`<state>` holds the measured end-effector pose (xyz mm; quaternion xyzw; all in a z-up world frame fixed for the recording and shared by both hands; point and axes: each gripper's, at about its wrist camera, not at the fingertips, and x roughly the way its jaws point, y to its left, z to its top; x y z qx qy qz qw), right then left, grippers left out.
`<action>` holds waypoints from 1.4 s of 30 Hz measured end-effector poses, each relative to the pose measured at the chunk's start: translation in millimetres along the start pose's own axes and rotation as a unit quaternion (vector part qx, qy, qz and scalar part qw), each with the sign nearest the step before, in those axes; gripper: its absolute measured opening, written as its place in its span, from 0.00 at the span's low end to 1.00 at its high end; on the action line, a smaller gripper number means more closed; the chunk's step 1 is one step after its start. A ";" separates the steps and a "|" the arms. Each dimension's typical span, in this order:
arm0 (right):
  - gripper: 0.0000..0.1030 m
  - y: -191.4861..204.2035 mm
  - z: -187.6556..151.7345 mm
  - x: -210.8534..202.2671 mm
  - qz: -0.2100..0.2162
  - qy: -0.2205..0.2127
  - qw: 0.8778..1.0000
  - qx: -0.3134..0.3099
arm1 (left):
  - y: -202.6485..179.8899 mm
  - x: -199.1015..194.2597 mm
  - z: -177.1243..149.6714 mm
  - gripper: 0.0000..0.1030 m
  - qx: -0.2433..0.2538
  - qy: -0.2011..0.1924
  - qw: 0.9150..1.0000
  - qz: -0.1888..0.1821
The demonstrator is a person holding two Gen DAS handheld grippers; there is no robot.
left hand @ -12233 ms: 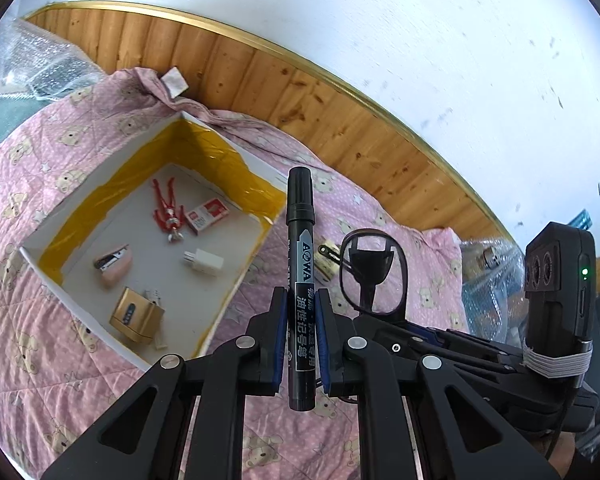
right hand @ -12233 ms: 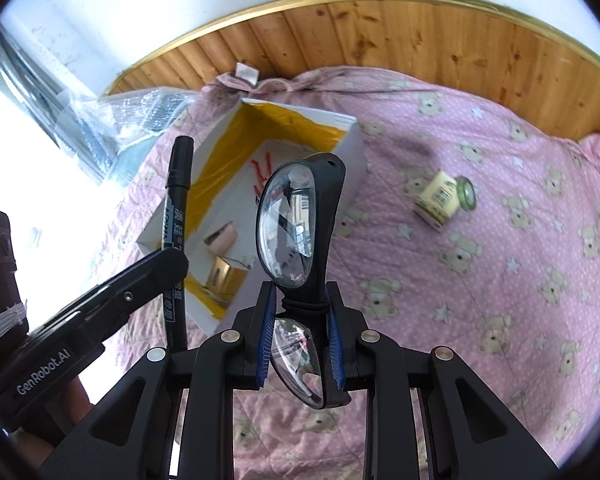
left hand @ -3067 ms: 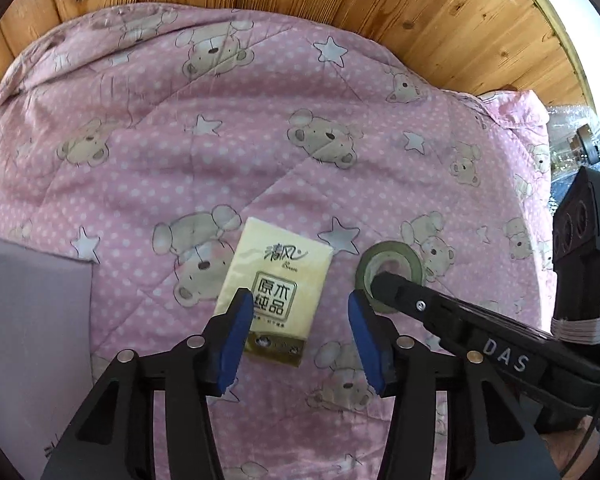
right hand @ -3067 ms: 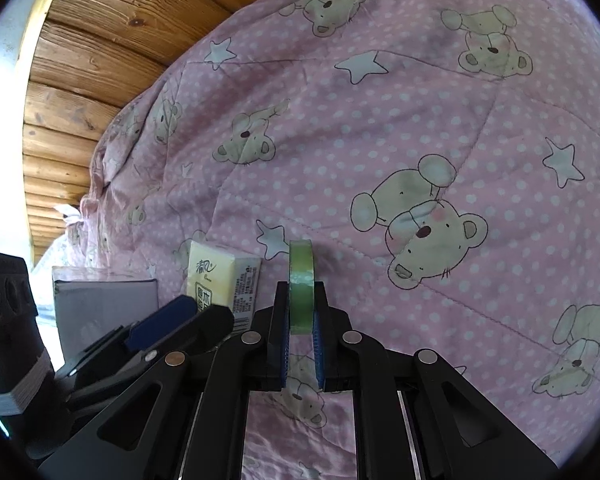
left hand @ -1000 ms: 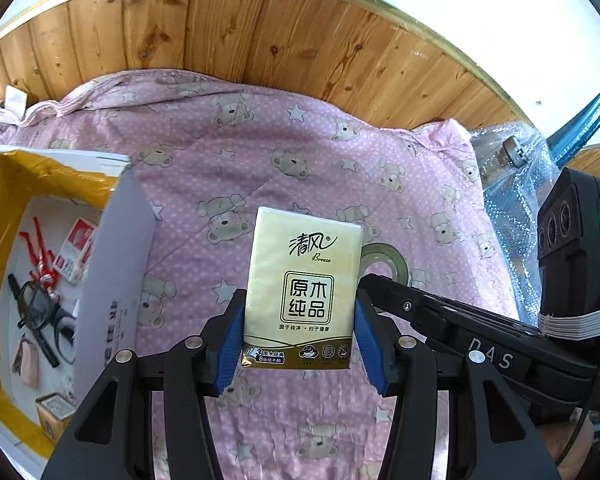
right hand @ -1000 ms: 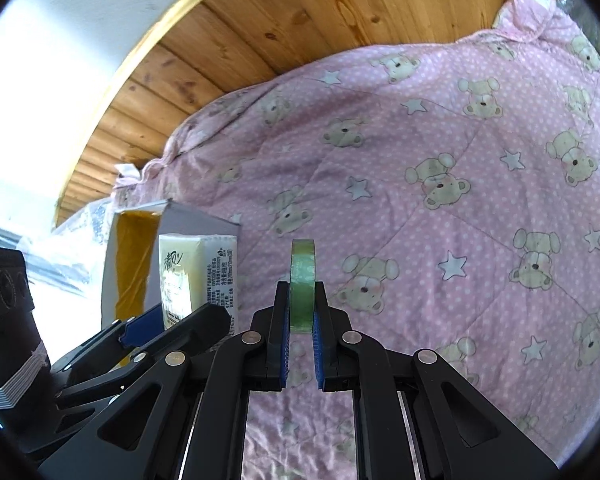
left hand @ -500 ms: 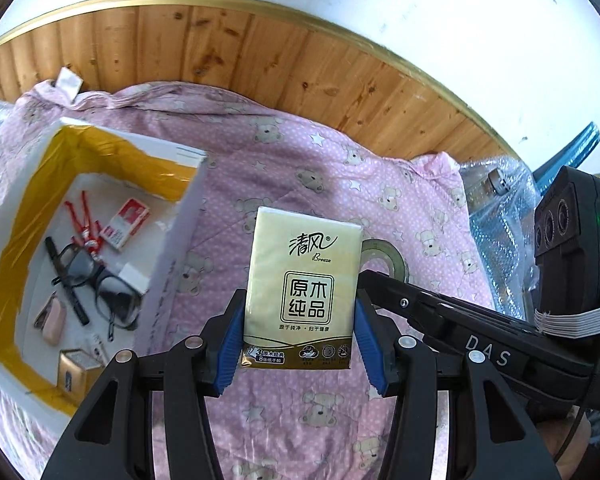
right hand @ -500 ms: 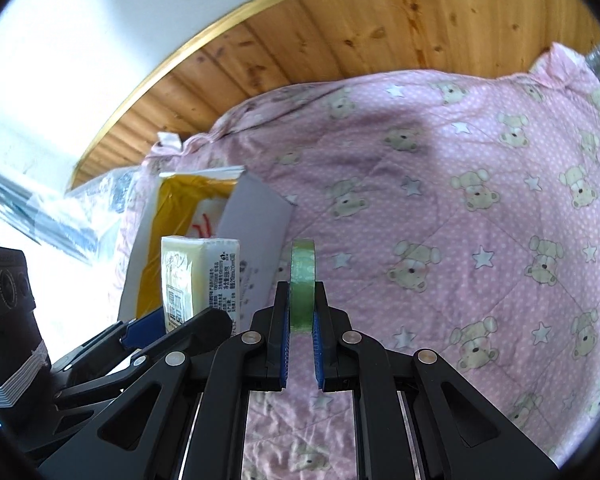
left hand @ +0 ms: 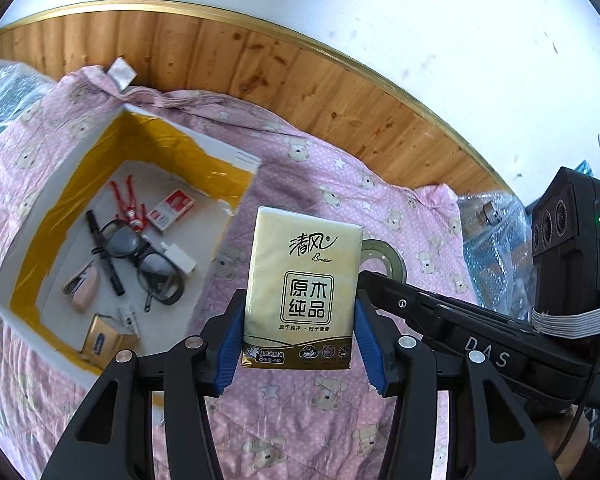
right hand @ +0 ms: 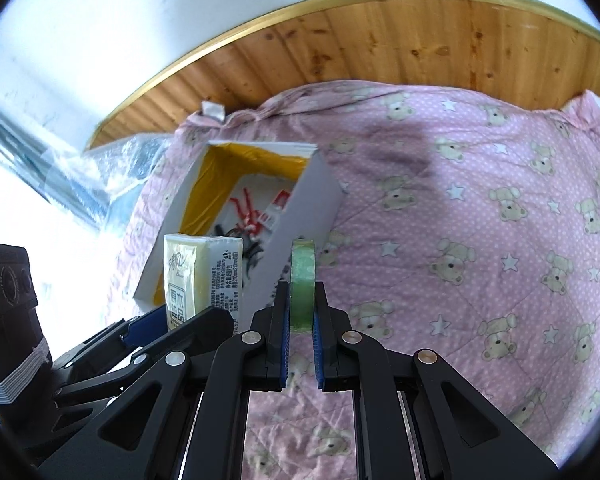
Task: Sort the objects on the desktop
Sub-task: 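Carry the tissue pack and tape roll over the white box with both tools, then open both tools to drop the tissue pack and tape into the box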
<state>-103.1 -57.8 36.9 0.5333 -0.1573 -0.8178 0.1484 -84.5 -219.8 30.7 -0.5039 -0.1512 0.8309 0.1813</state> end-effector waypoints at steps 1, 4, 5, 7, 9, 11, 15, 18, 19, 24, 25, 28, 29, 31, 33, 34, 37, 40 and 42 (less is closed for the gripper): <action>0.10 4.4 -0.5 1.3 0.001 0.002 1.000 -0.005 | 5.1 -4.1 -1.5 0.51 -0.006 -0.003 1.000 0.001; 0.10 22.4 -2.1 7.9 0.005 0.011 1.000 -0.025 | 19.7 -15.4 -4.4 0.51 -0.023 -0.012 1.000 0.005; 0.10 26.5 -2.0 9.9 0.006 0.013 0.999 -0.030 | 25.1 -19.4 -4.5 0.51 -0.029 -0.015 0.999 0.006; 0.10 37.2 -1.9 14.7 0.011 0.019 0.999 -0.041 | 34.4 -26.5 -4.0 0.51 -0.040 -0.022 0.999 0.008; 0.10 48.4 -0.6 20.2 0.014 0.024 0.998 -0.053 | 43.4 -32.6 -3.2 0.51 -0.049 -0.029 0.998 0.012; 0.10 57.3 1.3 24.8 0.017 0.028 0.997 -0.063 | 53.3 -37.6 -1.0 0.51 -0.060 -0.035 0.997 0.014; 0.10 75.1 10.8 34.3 0.022 0.033 0.996 -0.081 | 68.6 -41.8 5.0 0.51 -0.074 -0.043 0.996 0.022; 0.10 83.9 19.6 42.3 0.023 0.036 0.995 -0.088 | 80.0 -41.8 11.2 0.51 -0.083 -0.046 0.995 0.025; 0.10 86.4 22.8 45.2 0.023 0.036 0.995 -0.090 | 84.5 -41.5 14.3 0.51 -0.087 -0.048 0.995 0.027; 0.10 93.3 35.1 61.5 0.023 0.043 0.994 -0.094 | 103.9 -35.2 29.1 0.51 -0.101 -0.049 0.993 0.032; 0.10 93.3 36.7 63.8 0.023 0.045 0.994 -0.094 | 107.2 -32.8 32.3 0.51 -0.103 -0.048 0.993 0.033; 0.10 93.8 43.2 76.4 0.021 0.052 0.994 -0.093 | 117.3 -24.9 43.6 0.51 -0.109 -0.047 0.992 0.037; 0.10 93.1 44.9 79.9 0.021 0.054 0.994 -0.093 | 119.9 -22.9 46.7 0.51 -0.110 -0.047 0.992 0.038; 0.10 91.7 48.1 86.9 0.020 0.058 0.994 -0.092 | 126.6 -16.0 55.7 0.51 -0.114 -0.047 0.992 0.039; 0.10 89.7 52.5 94.3 0.018 0.062 0.994 -0.091 | 131.0 -10.8 62.6 0.51 -0.116 -0.047 0.991 0.040; 0.10 88.6 54.3 97.4 0.018 0.063 0.994 -0.091 | 133.7 -6.6 66.8 0.51 -0.118 -0.046 0.991 0.042; 0.10 84.4 59.3 106.6 0.016 0.068 0.994 -0.089 | 137.8 5.4 77.5 0.51 -0.116 -0.041 0.991 0.043; 0.10 81.5 63.3 115.9 0.013 0.071 0.993 -0.089 | 138.7 19.9 90.8 0.51 -0.109 -0.037 0.992 0.046; 0.10 79.6 66.0 122.6 0.009 0.071 0.993 -0.090 | 138.4 31.3 101.9 0.51 -0.101 -0.035 0.993 0.045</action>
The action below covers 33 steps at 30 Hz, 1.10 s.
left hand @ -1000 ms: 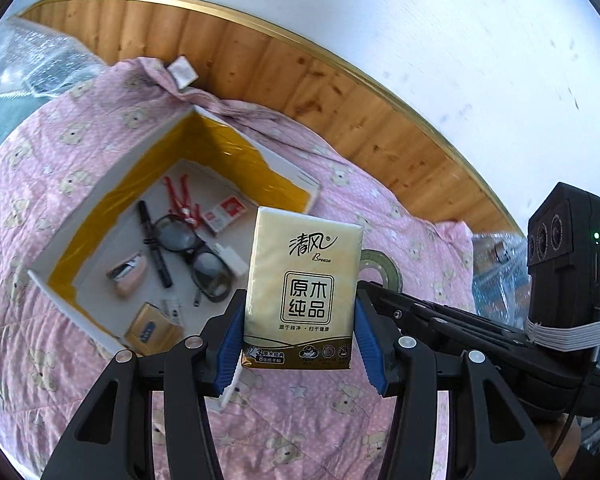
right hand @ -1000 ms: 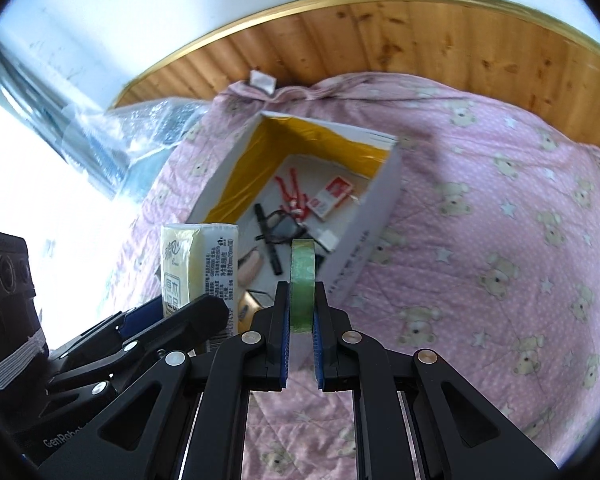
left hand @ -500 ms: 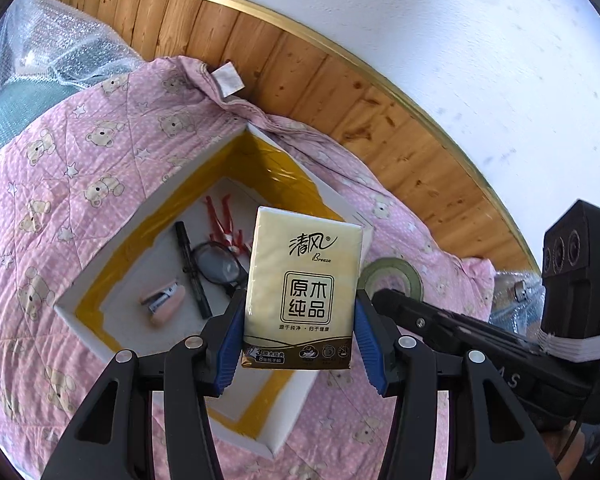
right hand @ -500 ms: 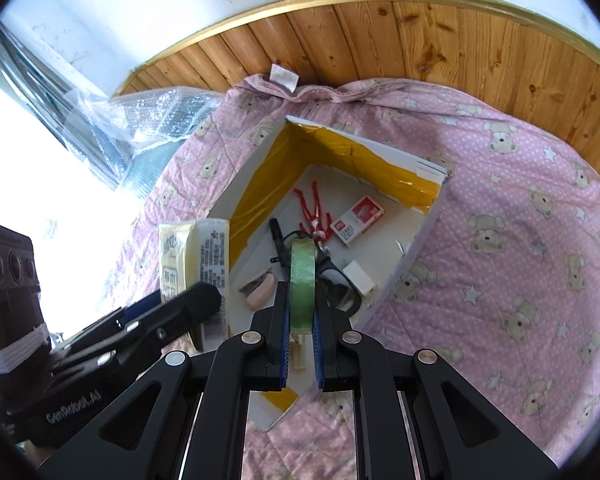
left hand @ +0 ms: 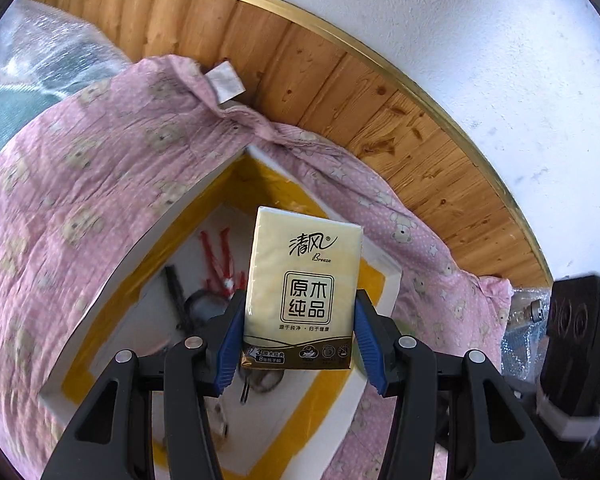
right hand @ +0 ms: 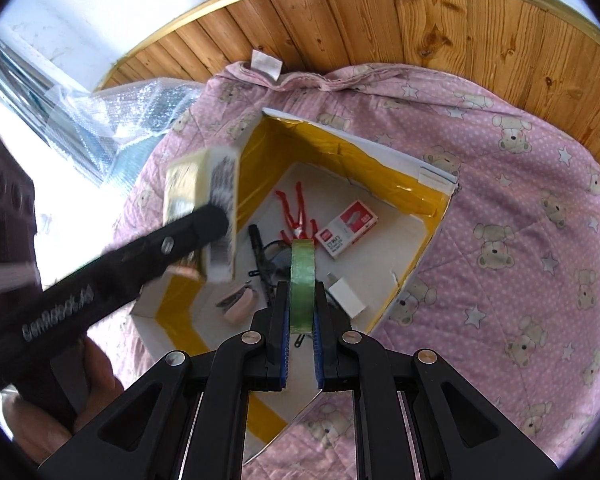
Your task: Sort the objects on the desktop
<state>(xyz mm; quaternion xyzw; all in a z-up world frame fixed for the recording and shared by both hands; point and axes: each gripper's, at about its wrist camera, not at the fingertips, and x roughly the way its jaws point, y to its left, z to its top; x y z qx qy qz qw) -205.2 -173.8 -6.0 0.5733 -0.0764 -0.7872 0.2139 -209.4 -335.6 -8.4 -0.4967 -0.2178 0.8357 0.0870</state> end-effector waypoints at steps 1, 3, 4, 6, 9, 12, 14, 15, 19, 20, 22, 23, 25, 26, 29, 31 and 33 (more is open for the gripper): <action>0.11 -1.4 2.0 3.2 -0.003 -0.002 1.000 -0.001 | -0.4 4.9 4.1 0.52 0.002 -0.001 1.000 0.002; 0.27 -5.5 6.0 10.3 -0.015 -0.001 1.000 0.003 | 0.0 18.7 13.2 0.52 0.004 0.001 1.000 0.001; 0.35 -7.9 6.8 12.2 -0.015 0.000 1.000 0.006 | 2.2 25.0 16.4 0.52 0.000 0.004 1.000 0.005; 0.42 -11.7 7.2 14.6 -0.009 0.000 1.000 0.009 | 8.3 33.7 21.1 0.52 -0.010 0.007 1.000 0.006; 0.42 -17.7 4.8 18.8 -0.004 0.010 1.000 0.014 | 15.5 36.0 22.0 0.52 -0.017 0.001 1.000 0.011; 0.42 -22.6 0.8 23.6 -0.002 0.018 1.000 0.020 | 22.8 41.3 19.6 0.53 -0.024 0.008 1.000 0.017; 0.42 -22.7 -2.4 26.1 0.002 0.024 1.000 0.020 | 25.7 43.1 17.5 0.53 -0.029 0.013 0.999 0.018; 0.42 -22.0 -4.2 26.9 0.002 0.026 0.999 0.020 | 26.5 43.0 15.8 0.53 -0.031 0.016 0.999 0.017; 0.42 -13.7 -10.4 24.4 0.001 0.029 1.000 0.003 | 23.7 37.9 10.0 0.53 -0.026 0.019 0.999 0.019; 0.43 -11.7 -11.9 23.0 -0.001 0.029 1.000 -0.003 | 23.4 36.7 8.6 0.53 -0.025 0.019 0.999 0.020; 0.44 -7.5 -14.6 20.9 -0.007 0.029 0.999 -0.013 | 21.1 32.0 5.1 0.53 -0.021 0.019 0.999 0.024; 0.45 -6.0 -15.9 20.0 -0.011 0.029 0.999 -0.017 | 19.7 29.2 3.4 0.53 -0.018 0.019 0.999 0.024; 0.46 -1.1 -20.1 17.3 -0.022 0.029 0.999 -0.028 | 18.3 23.2 -0.5 0.53 -0.016 0.018 0.999 0.026; 0.46 1.0 -21.9 16.2 -0.026 0.030 0.999 -0.032 | 18.3 19.4 -3.3 0.53 -0.016 0.018 0.999 0.027; 0.46 8.9 -27.9 12.3 -0.033 0.034 0.998 -0.048 | 19.5 10.0 -11.9 0.53 -0.018 0.021 0.999 0.027; 0.46 16.4 -32.3 9.2 -0.042 0.036 0.997 -0.062 | 19.7 4.4 -17.1 0.53 -0.019 0.024 0.999 0.026; 0.46 22.8 -36.7 5.9 -0.054 0.036 0.995 -0.072 | 18.8 -4.1 -23.4 0.53 -0.018 0.024 0.999 0.030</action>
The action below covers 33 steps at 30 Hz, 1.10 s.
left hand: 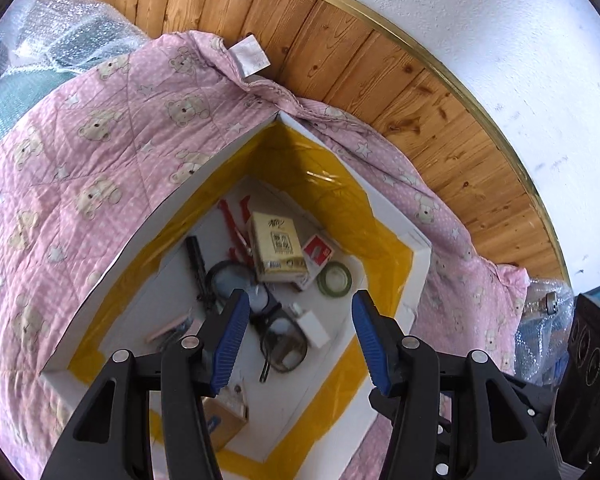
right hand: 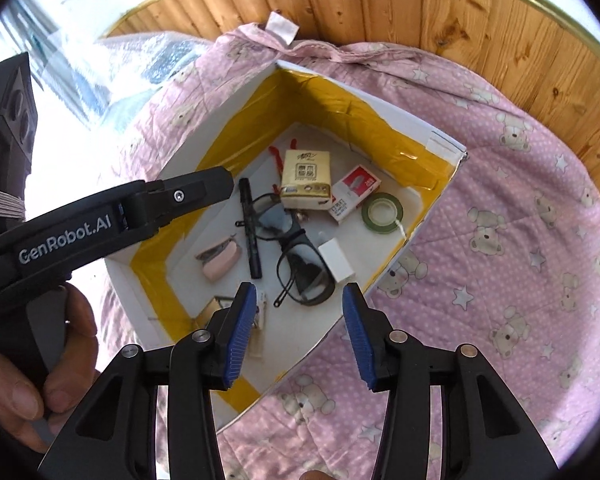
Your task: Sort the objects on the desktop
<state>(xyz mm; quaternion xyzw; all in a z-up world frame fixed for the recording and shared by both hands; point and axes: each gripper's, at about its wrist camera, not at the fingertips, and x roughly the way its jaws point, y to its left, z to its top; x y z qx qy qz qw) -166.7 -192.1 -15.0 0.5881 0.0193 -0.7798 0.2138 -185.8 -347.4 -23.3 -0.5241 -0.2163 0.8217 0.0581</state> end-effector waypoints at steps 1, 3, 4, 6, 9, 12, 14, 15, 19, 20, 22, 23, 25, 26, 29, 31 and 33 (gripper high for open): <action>0.46 2.2 -1.6 -1.2 -0.010 0.001 1.000 -0.004 | -0.2 -3.4 -2.8 0.53 0.000 -0.001 1.000 0.000; 0.47 7.4 -6.7 -4.9 -0.027 0.004 1.000 -0.015 | 0.4 -12.4 -8.7 0.53 -0.003 -0.002 1.000 -0.002; 0.47 8.6 -8.7 -6.6 -0.026 0.004 1.000 -0.016 | 0.7 -17.0 -11.4 0.53 -0.005 -0.003 1.000 -0.002; 0.47 9.0 -11.6 -8.2 -0.027 0.006 0.999 -0.017 | 1.4 -27.3 -18.5 0.53 -0.007 -0.006 1.000 -0.002; 0.47 9.1 -15.6 -11.1 -0.023 0.010 1.000 -0.013 | 3.7 -40.2 -28.9 0.53 -0.013 -0.006 1.000 -0.001; 0.47 11.5 -16.2 -14.1 -0.024 0.012 1.000 -0.014 | 5.6 -50.0 -38.5 0.53 -0.018 -0.005 1.000 -0.002; 0.46 14.8 -16.3 -16.2 -0.023 0.012 1.000 -0.017 | 6.3 -55.9 -45.9 0.53 -0.019 -0.004 1.000 -0.003; 0.46 17.6 -16.0 -17.8 -0.024 0.011 0.999 -0.022 | 6.4 -58.6 -50.0 0.53 -0.019 -0.002 1.000 -0.004; 0.46 28.0 -16.1 -20.1 -0.029 0.011 0.999 -0.038 | 6.9 -65.3 -60.7 0.53 -0.023 0.002 1.000 -0.010; 0.46 30.1 -15.8 -20.7 -0.031 0.011 0.999 -0.042 | 6.7 -66.9 -63.2 0.53 -0.024 0.003 1.000 -0.012; 0.46 32.6 -15.4 -21.9 -0.033 0.012 0.998 -0.047 | 6.3 -69.1 -66.4 0.53 -0.025 0.002 1.000 -0.012; 0.46 33.5 -15.0 -22.4 -0.034 0.012 0.998 -0.050 | 6.1 -69.7 -67.8 0.53 -0.025 0.003 1.000 -0.014; 0.47 34.8 -14.1 -24.0 -0.036 0.011 0.998 -0.055 | 5.6 -70.0 -70.0 0.53 -0.024 0.003 1.000 -0.014; 0.47 35.1 -13.8 -24.7 -0.038 0.010 0.998 -0.057 | 5.3 -69.9 -70.8 0.53 -0.027 0.001 1.000 -0.013; 0.47 36.7 -12.8 -26.6 -0.041 0.008 0.997 -0.066 | 5.7 -70.4 -71.6 0.53 -0.032 -0.001 0.999 -0.015; 0.48 37.2 -12.0 -27.6 -0.046 0.004 0.996 -0.072 | 5.2 -71.8 -72.2 0.53 -0.030 -0.003 0.999 -0.015; 0.49 38.0 -11.5 -29.2 -0.048 -0.001 0.996 -0.077 | 4.9 -73.2 -72.1 0.53 -0.031 -0.004 0.999 -0.016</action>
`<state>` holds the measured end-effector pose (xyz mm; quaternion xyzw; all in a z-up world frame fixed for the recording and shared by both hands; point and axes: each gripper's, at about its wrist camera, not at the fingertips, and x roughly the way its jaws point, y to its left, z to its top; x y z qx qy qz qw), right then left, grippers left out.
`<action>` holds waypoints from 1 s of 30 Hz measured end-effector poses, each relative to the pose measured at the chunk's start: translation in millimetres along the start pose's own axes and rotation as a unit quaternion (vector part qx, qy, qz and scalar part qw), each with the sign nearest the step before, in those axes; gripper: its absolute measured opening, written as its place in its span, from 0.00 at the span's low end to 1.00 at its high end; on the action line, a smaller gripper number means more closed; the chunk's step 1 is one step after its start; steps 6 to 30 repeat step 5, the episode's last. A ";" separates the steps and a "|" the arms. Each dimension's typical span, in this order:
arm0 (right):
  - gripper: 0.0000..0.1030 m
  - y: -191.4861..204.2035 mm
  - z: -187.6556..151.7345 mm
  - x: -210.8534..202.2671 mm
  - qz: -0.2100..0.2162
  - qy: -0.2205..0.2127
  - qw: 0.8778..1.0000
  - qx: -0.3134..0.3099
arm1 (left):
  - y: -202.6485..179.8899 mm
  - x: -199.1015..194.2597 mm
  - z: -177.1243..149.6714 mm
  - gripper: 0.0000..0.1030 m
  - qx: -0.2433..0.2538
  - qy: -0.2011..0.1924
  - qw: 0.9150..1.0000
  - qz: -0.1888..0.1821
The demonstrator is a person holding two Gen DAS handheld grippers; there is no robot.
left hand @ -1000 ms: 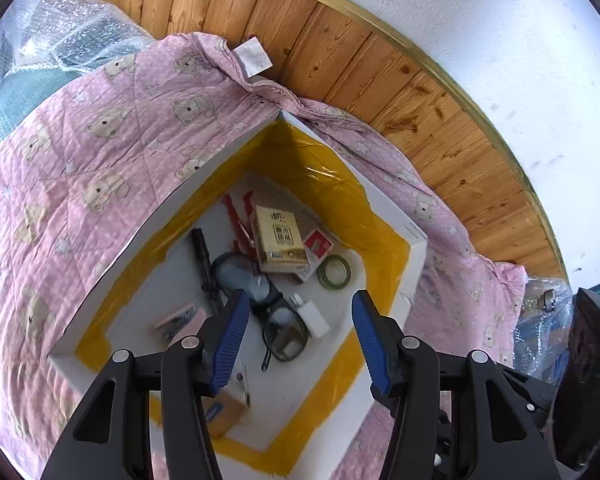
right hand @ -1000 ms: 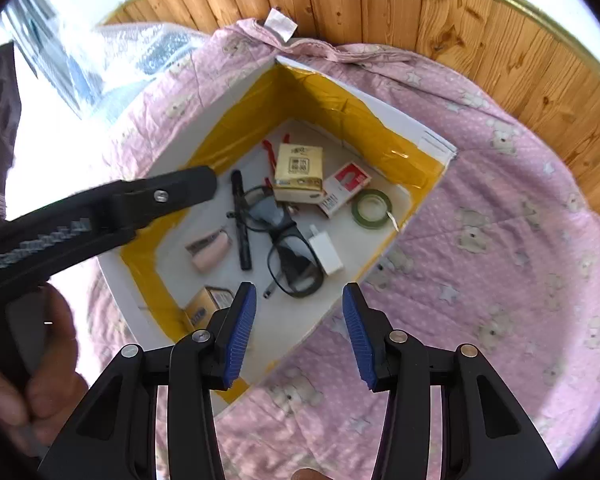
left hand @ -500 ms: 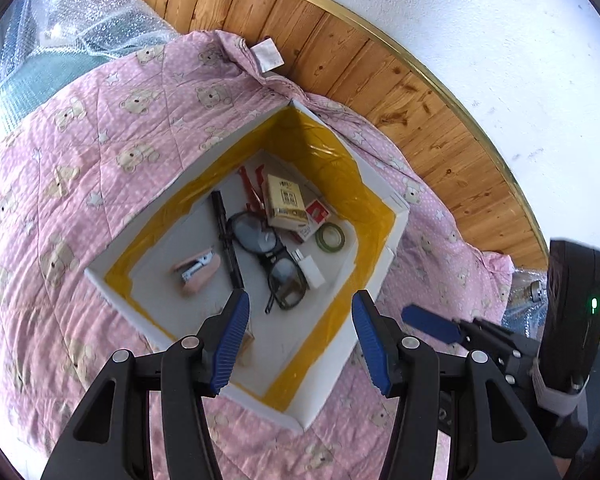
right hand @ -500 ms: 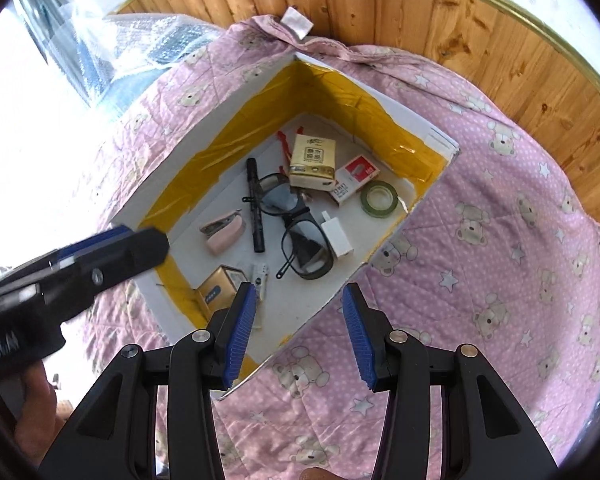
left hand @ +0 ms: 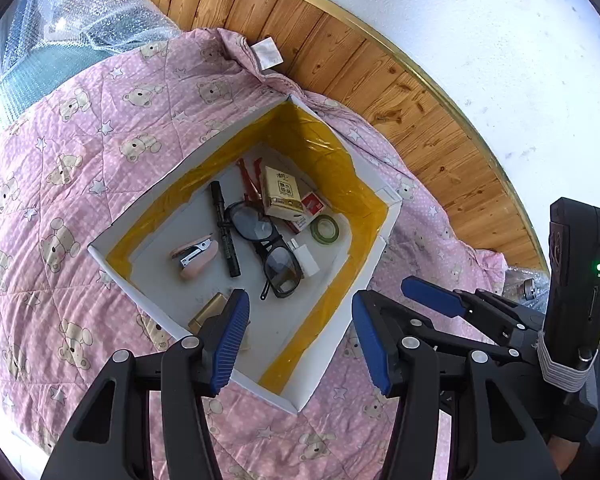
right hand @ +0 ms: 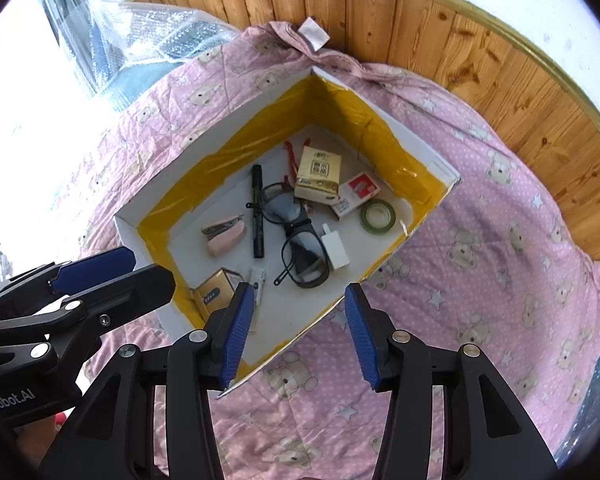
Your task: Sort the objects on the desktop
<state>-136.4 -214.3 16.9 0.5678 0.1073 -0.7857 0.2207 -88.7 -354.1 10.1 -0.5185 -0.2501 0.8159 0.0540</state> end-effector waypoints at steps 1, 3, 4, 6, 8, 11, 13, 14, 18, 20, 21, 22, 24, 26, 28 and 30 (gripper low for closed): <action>0.49 0.4 0.4 -0.6 -0.003 -0.002 1.000 -0.002 | -0.3 -0.9 0.0 0.53 0.000 -0.002 1.000 0.000; 0.49 0.3 0.9 -0.2 -0.003 -0.002 1.000 -0.004 | 0.7 -2.8 0.7 0.53 -0.003 -0.005 1.000 0.000; 0.49 -0.4 1.4 0.3 -0.003 -0.001 1.000 -0.004 | 1.8 -3.9 1.2 0.53 -0.004 -0.005 1.000 -0.001; 0.49 -0.6 1.3 0.6 -0.004 0.001 1.000 -0.003 | 2.9 -4.6 1.4 0.53 -0.006 -0.005 1.000 -0.001; 0.49 -0.6 1.3 0.6 -0.004 0.001 1.000 -0.003 | 2.9 -4.6 1.4 0.53 -0.006 -0.005 1.000 -0.001; 0.49 -0.6 1.3 0.6 -0.004 0.001 1.000 -0.003 | 2.9 -4.6 1.4 0.53 -0.006 -0.005 1.000 -0.001; 0.49 -0.6 1.3 0.6 -0.004 0.001 1.000 -0.003 | 2.9 -4.6 1.4 0.53 -0.006 -0.005 1.000 -0.001; 0.49 -0.6 1.3 0.6 -0.004 0.001 1.000 -0.003 | 2.9 -4.6 1.4 0.53 -0.006 -0.005 1.000 -0.001; 0.49 -0.6 1.3 0.6 -0.004 0.001 1.000 -0.003 | 2.9 -4.6 1.4 0.53 -0.006 -0.005 1.000 -0.001; 0.49 -0.6 1.3 0.6 -0.004 0.001 1.000 -0.003 | 2.9 -4.6 1.4 0.53 -0.006 -0.005 1.000 -0.001; 0.49 -0.6 1.3 0.6 -0.004 0.001 1.000 -0.003 | 2.9 -4.6 1.4 0.53 -0.006 -0.005 1.000 -0.001; 0.49 -0.6 1.3 0.6 -0.004 0.001 1.000 -0.003 | 2.9 -4.6 1.4 0.53 -0.006 -0.005 1.000 -0.001; 0.49 -0.6 1.3 0.6 -0.004 0.001 1.000 -0.003 | 2.9 -4.6 1.4 0.53 -0.006 -0.005 1.000 -0.001; 0.49 -0.6 1.3 0.6 -0.004 0.001 1.000 -0.003 | 2.9 -4.6 1.4 0.53 -0.006 -0.005 1.000 -0.001; 0.49 -0.6 1.3 0.6 -0.004 0.001 1.000 -0.003 | 2.9 -4.6 1.4 0.53 -0.006 -0.005 1.000 -0.001; 0.49 -0.6 1.3 0.6 -0.004 0.001 1.000 -0.003 | 2.9 -4.6 1.4 0.53 -0.006 -0.005 1.000 -0.001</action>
